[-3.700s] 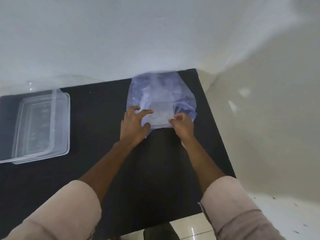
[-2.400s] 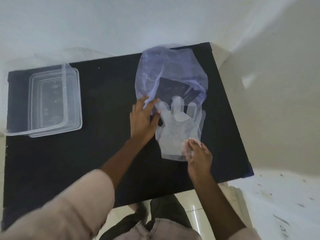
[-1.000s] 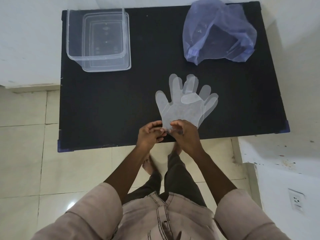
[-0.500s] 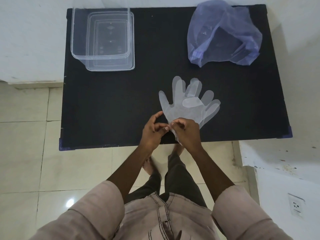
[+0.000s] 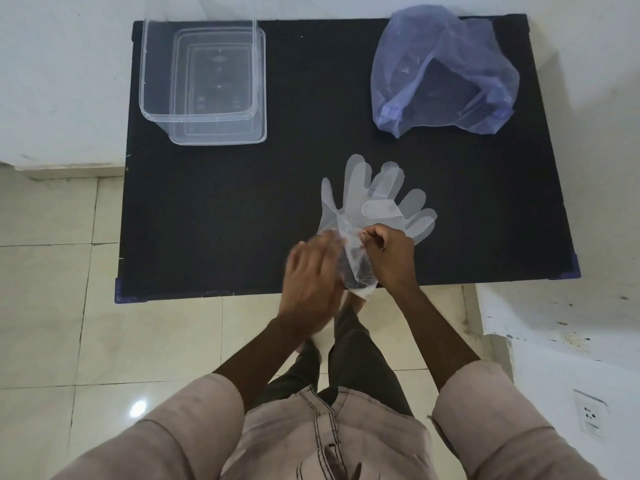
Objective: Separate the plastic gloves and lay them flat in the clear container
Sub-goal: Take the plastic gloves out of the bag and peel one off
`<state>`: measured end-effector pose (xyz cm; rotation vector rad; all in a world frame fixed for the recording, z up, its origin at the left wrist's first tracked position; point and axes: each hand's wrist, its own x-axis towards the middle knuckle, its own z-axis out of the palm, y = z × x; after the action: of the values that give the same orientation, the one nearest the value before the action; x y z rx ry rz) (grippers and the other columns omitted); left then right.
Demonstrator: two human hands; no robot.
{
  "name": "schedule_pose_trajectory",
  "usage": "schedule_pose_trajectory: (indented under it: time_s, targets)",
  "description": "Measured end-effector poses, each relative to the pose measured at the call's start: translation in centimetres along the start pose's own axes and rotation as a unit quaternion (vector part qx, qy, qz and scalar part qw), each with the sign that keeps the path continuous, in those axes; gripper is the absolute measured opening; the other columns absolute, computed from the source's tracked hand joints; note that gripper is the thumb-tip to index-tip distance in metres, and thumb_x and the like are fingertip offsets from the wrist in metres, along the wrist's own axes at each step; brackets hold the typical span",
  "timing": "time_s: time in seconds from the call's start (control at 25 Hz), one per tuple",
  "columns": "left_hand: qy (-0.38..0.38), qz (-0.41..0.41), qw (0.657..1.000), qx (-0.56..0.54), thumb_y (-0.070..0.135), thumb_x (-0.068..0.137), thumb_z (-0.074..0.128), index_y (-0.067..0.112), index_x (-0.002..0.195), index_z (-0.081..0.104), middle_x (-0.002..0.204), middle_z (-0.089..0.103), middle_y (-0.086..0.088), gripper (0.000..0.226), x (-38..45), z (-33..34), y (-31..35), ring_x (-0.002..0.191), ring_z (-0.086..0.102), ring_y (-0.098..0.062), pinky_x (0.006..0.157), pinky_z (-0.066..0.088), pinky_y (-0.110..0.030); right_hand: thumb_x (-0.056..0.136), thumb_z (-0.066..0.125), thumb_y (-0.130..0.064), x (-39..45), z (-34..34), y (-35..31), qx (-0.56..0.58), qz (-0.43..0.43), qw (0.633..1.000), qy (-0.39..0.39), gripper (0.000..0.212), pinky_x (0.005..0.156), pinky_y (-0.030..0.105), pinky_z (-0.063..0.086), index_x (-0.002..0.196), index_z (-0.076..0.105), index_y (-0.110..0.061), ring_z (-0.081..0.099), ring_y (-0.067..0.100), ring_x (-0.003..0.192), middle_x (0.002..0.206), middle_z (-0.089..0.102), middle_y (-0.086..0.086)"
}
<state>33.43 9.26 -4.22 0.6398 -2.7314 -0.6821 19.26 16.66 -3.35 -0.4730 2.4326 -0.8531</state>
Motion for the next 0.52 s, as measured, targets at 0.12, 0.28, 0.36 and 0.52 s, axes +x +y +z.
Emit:
schedule_pose_trajectory:
  time_s: [0.12,0.28,0.36,0.52]
  targets:
    - [-0.104,0.078,0.989,0.076,0.051,0.100,0.017,0.010,0.150,0.020,0.158,0.024,-0.012,0.065,-1.3,2.3,-0.3,0.146,0.020,-0.031,0.116,0.011,-0.053,0.095,0.054,-0.028,0.1,0.3,0.2,-0.019,-0.022,1.000,-0.003,0.033,0.099,0.023,0.039,0.111,0.064,-0.002,0.064,0.028,0.102,0.116,0.068,0.016]
    - [-0.160,0.025,0.980,0.116,0.064,0.096,0.019,0.009,0.152,0.009,0.160,0.008,-0.010,0.080,-1.5,4.5,-2.7,0.149,0.012,-0.030,0.119,0.005,-0.048,0.095,0.054,-0.028,0.6,0.3,0.3,-0.048,-0.046,0.998,0.009,0.032,0.096,0.021,0.038,0.104,0.067,-0.001,0.065,0.028,0.097,0.110,0.070,0.017]
    - [-0.181,0.032,0.975,0.126,0.066,0.094,0.019,0.009,0.153,0.007,0.160,0.005,-0.010,0.083,-1.2,5.1,-3.5,0.149,0.012,-0.031,0.120,0.005,-0.047,0.096,0.053,-0.028,0.7,0.2,0.3,-0.055,-0.049,0.997,0.007,0.032,0.094,0.021,0.039,0.102,0.067,0.000,0.066,0.029,0.095,0.107,0.071,0.018]
    - [-0.190,0.039,0.973,0.122,0.066,0.094,0.024,0.010,0.153,0.007,0.160,0.005,-0.009,0.083,-1.4,5.4,-4.3,0.149,0.012,-0.030,0.120,0.008,-0.048,0.096,0.053,-0.026,0.7,-0.7,0.1,-0.058,-0.051,0.997,0.006,0.032,0.096,0.027,0.044,0.102,0.066,0.002,0.066,0.030,0.094,0.106,0.071,0.019]
